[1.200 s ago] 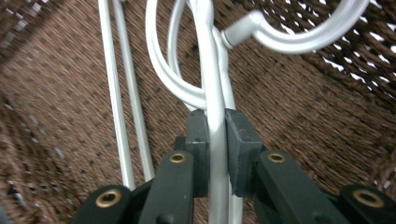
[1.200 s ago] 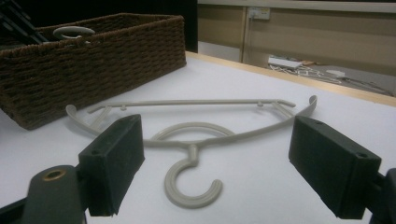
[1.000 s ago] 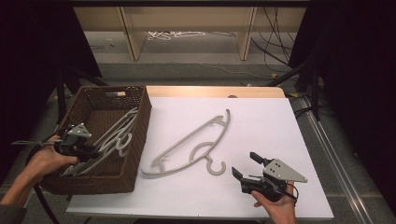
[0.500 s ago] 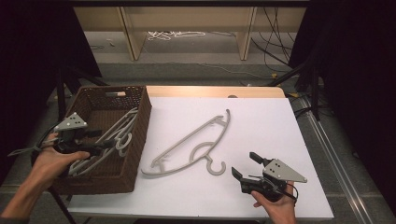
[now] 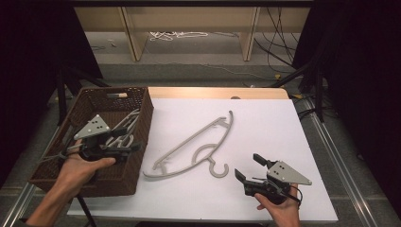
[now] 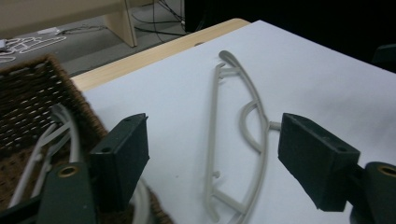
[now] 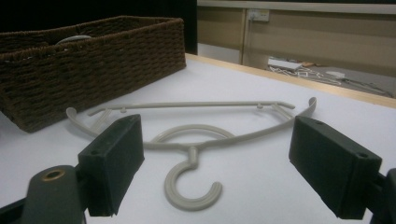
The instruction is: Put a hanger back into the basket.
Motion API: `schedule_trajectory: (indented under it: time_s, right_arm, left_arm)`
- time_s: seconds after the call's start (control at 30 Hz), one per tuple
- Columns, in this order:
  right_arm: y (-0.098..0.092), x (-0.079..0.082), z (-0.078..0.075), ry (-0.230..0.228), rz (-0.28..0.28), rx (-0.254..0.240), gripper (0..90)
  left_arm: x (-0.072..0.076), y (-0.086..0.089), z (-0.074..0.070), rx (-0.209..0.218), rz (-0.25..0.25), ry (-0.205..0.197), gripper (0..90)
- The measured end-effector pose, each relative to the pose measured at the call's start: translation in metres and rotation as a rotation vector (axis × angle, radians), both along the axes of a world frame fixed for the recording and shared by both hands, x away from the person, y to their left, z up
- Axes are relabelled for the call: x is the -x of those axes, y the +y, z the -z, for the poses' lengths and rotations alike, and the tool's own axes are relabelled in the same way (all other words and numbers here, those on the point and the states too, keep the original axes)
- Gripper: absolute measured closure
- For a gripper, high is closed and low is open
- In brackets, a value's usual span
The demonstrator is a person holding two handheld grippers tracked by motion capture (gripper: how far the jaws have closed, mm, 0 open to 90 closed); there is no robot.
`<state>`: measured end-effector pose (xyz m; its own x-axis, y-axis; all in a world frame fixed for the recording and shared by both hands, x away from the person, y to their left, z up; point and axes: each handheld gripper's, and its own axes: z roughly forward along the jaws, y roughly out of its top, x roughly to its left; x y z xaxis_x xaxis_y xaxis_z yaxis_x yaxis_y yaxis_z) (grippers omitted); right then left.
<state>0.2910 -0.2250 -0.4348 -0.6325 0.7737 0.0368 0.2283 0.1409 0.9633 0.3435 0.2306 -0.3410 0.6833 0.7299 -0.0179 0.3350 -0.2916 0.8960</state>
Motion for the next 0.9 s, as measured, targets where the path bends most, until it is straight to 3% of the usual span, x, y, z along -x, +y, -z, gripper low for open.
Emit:
schedule_trajectory:
  time_s: [0.1, 0.27, 0.37, 0.5, 0.63, 0.77, 0.87, 0.9]
  right_arm:
    - [0.000, 0.000, 0.000, -0.002, 0.003, -0.002, 18.7]
    - [0.000, 0.000, -0.001, -0.005, 0.004, -0.008, 18.6]
    - [0.000, 0.001, -0.001, -0.005, 0.000, -0.007, 18.6]
    - [0.000, 0.001, -0.001, -0.005, 0.002, -0.006, 18.6]
    - [-0.001, 0.001, -0.001, -0.005, -0.001, -0.011, 18.5]
    - [-0.001, 0.001, -0.001, -0.006, -0.004, -0.007, 18.5]
    - [-0.003, 0.001, -0.001, 0.000, -0.003, -0.010, 18.5]
    - [-0.003, -0.001, 0.000, -0.019, -0.008, -0.016, 18.5]
  left_arm:
    - [0.000, -0.014, 0.003, 0.035, 0.006, 0.010, 21.5]
    - [0.000, -0.040, 0.009, 0.031, 0.035, -0.003, 18.3]
    - [0.000, -0.052, 0.013, 0.050, 0.056, 0.002, 16.9]
    - [0.000, -0.065, 0.018, 0.088, 0.073, -0.003, 16.9]
    - [0.000, -0.073, 0.024, 0.115, 0.059, -0.017, 16.9]
    - [0.001, -0.077, 0.032, 0.118, 0.064, -0.033, 16.9]
    - [0.002, -0.081, 0.039, 0.093, 0.052, -0.049, 16.9]
    - [0.002, -0.083, 0.042, 0.085, 0.051, -0.047, 16.9]
